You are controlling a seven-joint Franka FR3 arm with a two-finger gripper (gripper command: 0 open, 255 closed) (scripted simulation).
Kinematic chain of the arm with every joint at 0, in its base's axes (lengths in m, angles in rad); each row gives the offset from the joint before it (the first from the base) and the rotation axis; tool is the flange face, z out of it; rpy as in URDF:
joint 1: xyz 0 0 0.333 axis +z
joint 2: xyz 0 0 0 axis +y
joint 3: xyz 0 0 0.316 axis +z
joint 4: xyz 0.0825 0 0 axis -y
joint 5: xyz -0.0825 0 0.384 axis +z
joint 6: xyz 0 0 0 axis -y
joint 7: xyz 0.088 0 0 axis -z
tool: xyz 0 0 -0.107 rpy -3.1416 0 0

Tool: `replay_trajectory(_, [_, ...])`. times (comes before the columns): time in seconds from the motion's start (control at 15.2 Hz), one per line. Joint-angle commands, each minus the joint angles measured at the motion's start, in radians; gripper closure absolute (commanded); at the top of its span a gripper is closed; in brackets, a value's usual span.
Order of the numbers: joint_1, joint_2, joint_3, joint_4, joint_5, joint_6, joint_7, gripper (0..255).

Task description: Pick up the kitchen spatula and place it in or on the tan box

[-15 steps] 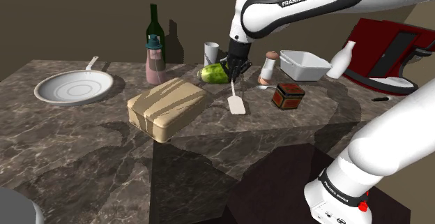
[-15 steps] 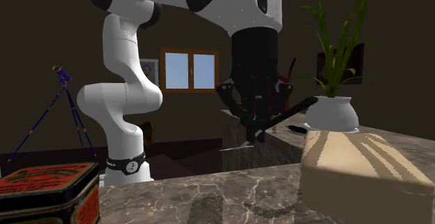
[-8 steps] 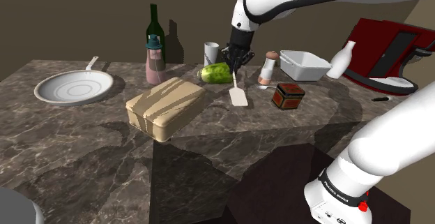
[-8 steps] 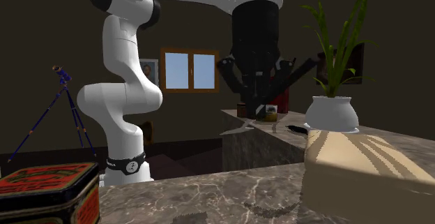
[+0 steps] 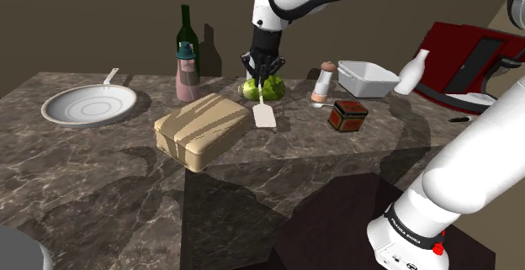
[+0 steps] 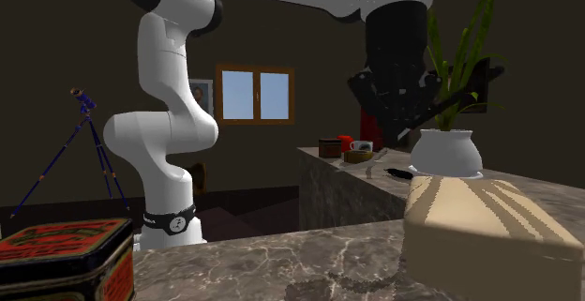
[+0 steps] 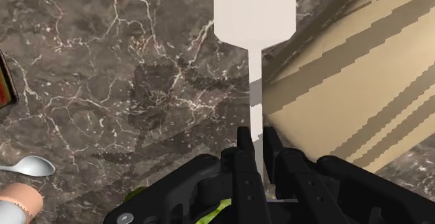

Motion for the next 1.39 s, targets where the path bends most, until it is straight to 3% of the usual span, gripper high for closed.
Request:
replay_trajectory(0.0, [0.017,0.051,0.026,0.06,-0.021,-0.015,0.052,255])
replay_trajectory(0.33, [0.077,0.207,0.081,0.246,-0.096,-0.067,0.184,255])
replay_trajectory(0.66, [0.175,0.394,0.11,0.488,-0.191,-0.152,0.304,255])
replay_trajectory(1.32, [0.169,0.405,0.102,0.368,-0.201,-0.024,0.318,255])
